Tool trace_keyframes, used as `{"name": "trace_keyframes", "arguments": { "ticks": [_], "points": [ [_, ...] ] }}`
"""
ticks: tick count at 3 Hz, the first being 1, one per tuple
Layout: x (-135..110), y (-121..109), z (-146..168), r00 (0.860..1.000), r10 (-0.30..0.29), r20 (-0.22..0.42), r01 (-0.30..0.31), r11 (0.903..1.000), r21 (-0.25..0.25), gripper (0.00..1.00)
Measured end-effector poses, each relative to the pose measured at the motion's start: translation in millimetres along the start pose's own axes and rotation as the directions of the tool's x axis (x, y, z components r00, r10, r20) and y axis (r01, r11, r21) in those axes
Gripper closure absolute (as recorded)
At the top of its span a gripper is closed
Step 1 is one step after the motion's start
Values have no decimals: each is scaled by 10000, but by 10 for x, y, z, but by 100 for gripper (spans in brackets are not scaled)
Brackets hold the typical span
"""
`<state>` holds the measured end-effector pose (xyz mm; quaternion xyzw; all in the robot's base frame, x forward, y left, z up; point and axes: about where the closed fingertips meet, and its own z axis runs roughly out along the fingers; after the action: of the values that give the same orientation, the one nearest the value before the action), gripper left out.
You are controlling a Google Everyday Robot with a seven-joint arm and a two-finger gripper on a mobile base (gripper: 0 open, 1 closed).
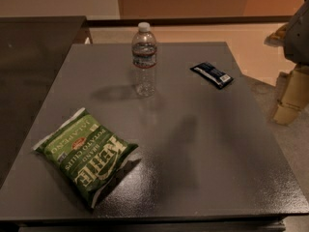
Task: Move rxbar blueberry near green jalapeno chip bag
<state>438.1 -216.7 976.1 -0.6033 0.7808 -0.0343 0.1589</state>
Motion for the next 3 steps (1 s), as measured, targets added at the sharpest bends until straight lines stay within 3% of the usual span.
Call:
{"name": "trace_keyframes", "arguments": {
  "ticks": [1,2,3],
  "points": [
    [0,0,0,10000,0,1,0,10000,2,0],
    [-45,-81,128,9994,303,173,-297,9990,-347,0],
    [-115,-276,452,9960,832,325,-812,9951,-563,0]
  ]
}}
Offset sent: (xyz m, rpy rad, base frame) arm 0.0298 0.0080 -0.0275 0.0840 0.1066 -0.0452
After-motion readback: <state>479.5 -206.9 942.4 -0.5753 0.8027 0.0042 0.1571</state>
